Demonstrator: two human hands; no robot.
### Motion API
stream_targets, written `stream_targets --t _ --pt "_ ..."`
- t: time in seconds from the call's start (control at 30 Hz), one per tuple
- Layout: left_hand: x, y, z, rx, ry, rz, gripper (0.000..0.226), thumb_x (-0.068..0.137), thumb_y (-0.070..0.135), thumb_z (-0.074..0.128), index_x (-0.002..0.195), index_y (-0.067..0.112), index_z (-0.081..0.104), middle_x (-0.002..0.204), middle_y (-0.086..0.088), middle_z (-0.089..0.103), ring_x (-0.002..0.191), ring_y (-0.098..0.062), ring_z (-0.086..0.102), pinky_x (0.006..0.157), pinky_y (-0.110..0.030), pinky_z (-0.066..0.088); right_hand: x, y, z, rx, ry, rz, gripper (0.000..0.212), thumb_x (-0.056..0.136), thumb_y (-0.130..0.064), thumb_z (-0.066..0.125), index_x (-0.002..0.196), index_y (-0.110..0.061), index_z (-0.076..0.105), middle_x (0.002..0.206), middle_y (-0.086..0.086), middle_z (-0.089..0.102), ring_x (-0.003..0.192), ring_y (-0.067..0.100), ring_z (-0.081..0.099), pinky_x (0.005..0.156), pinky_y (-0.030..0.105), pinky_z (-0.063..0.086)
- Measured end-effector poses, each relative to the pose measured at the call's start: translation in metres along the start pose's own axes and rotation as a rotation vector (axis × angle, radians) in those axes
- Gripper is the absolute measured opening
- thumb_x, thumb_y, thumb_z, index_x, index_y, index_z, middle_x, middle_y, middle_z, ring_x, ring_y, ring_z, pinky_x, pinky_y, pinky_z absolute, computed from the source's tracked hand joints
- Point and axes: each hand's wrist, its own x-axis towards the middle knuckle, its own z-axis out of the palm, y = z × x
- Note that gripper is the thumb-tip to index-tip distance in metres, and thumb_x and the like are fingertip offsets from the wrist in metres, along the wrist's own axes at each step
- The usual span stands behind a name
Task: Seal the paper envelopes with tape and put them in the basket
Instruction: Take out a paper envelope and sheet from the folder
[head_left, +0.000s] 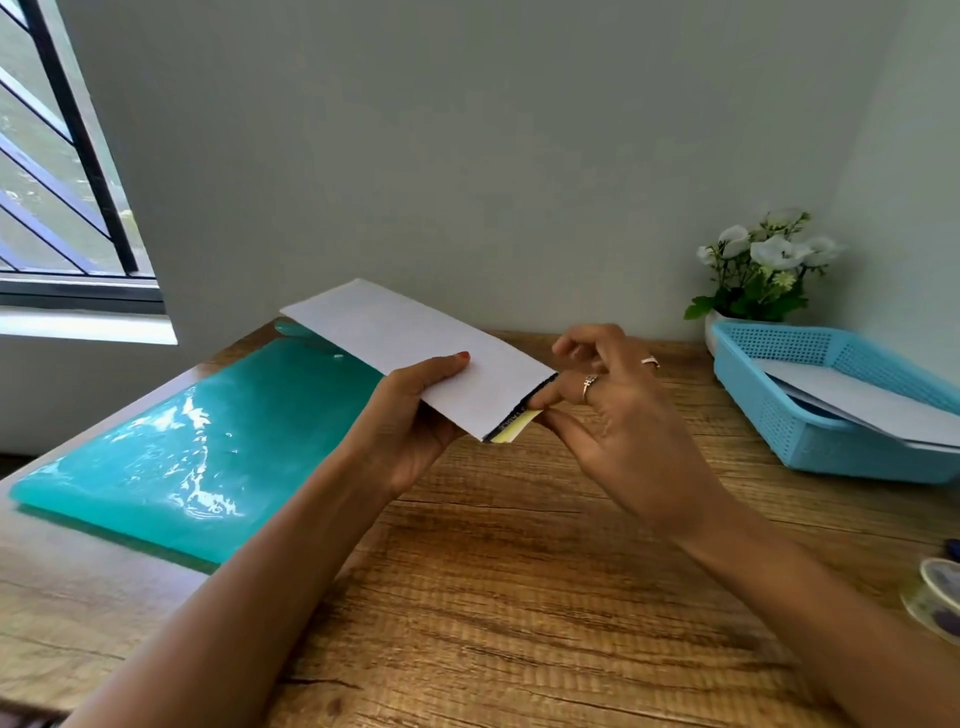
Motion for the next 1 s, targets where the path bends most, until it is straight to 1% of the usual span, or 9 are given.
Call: stream_targets --t 0.07,0.17,0.3,0.43,0.6,0.73,0.83,0.93,1.0 --pt "0.001 -0.001 -0.001 0.049 0.012 0.018 0.038 0.081 0.005 0.062 0.117 0.01 0.051 0.109 -0.015 0.063 0.108 -0.031 0.061 0.087 -0.044 0.053 0.001 0.001 0.001 -0.01 -0.08 -0.045 0.01 0.079 -0.016 0.073 0.088 -0.018 0.071 0.118 0.0 0.057 0.11 0.013 0.052 0.093 0.031 0.039" --pt "0.001 -0.003 -0.001 0.092 0.02 0.026 0.037 0.083 0.004 0.062 0.117 0.011 0.051 0.111 -0.016 0.062 0.108 -0.033 0.061 0.09 -0.047 0.051 0.0 0.003 0.003 -0.015 -0.147 -0.069 0.009 0.081 -0.016 0.07 0.089 -0.02 0.068 0.109 -0.006 0.066 0.106 0.011 0.058 0.095 0.031 0.039" --pt "0.001 -0.004 0.0 0.118 0.019 0.018 0.03 0.084 0.001 0.06 0.11 0.014 0.052 0.108 -0.015 0.062 0.105 -0.032 0.061 0.09 -0.047 0.051 -0.002 0.001 0.003 0.021 -0.173 -0.019 0.01 0.082 -0.018 0.07 0.09 -0.022 0.066 0.104 -0.007 0.067 0.103 0.012 0.059 0.092 0.031 0.042" --pt "0.0 -0.003 0.0 0.141 0.015 0.018 0.035 0.084 -0.001 0.059 0.113 0.015 0.051 0.114 -0.015 0.06 0.107 -0.032 0.06 0.09 -0.047 0.051 -0.001 0.0 0.001 0.042 -0.199 -0.009 0.01 0.081 -0.022 0.071 0.09 -0.023 0.065 0.1 -0.01 0.064 0.102 0.009 0.056 0.091 0.034 0.045" --pt "-0.002 -0.003 0.002 0.137 -0.031 -0.011 0.029 0.085 0.0 0.057 0.109 0.016 0.051 0.106 -0.013 0.061 0.099 -0.029 0.062 0.077 -0.04 0.057 0.0 0.0 0.003 0.108 -0.24 0.07 0.007 0.083 -0.03 0.068 0.09 -0.029 0.065 0.101 -0.019 0.056 0.103 0.0 0.047 0.084 0.011 0.033" --pt "-0.004 -0.003 0.004 0.135 -0.066 -0.052 0.026 0.087 0.002 0.055 0.109 0.014 0.05 0.101 -0.013 0.063 0.093 -0.026 0.065 0.074 -0.038 0.058 -0.002 0.0 0.008 0.102 -0.212 0.097 0.014 0.083 -0.033 0.068 0.095 -0.033 0.059 0.108 -0.02 0.048 0.103 -0.002 0.042 0.08 0.005 0.031" --pt "-0.004 -0.003 0.003 0.133 -0.06 -0.058 0.031 0.087 0.002 0.055 0.115 0.013 0.048 0.103 -0.014 0.063 0.095 -0.027 0.065 0.076 -0.039 0.058 -0.003 -0.001 0.01 0.043 -0.17 0.02 0.017 0.084 -0.03 0.067 0.097 -0.028 0.056 0.11 -0.014 0.047 0.103 0.001 0.04 0.081 0.007 0.032" --pt "-0.004 -0.002 0.003 0.111 -0.054 -0.07 0.034 0.087 0.004 0.056 0.118 0.012 0.047 0.105 -0.016 0.062 0.096 -0.029 0.064 0.078 -0.042 0.057 -0.006 0.0 0.011 -0.078 -0.108 -0.141 0.011 0.086 -0.026 0.062 0.095 -0.021 0.064 0.11 -0.004 0.053 0.107 0.008 0.04 0.091 0.024 0.038" --pt "-0.005 -0.001 0.003 0.086 -0.053 -0.078 0.028 0.088 0.004 0.054 0.114 0.011 0.049 0.103 -0.016 0.064 0.095 -0.029 0.065 0.077 -0.043 0.057 -0.008 0.0 0.012 -0.156 -0.086 -0.213 0.019 0.09 -0.03 0.054 0.099 -0.019 0.066 0.109 -0.001 0.057 0.108 0.011 0.041 0.092 0.029 0.039"
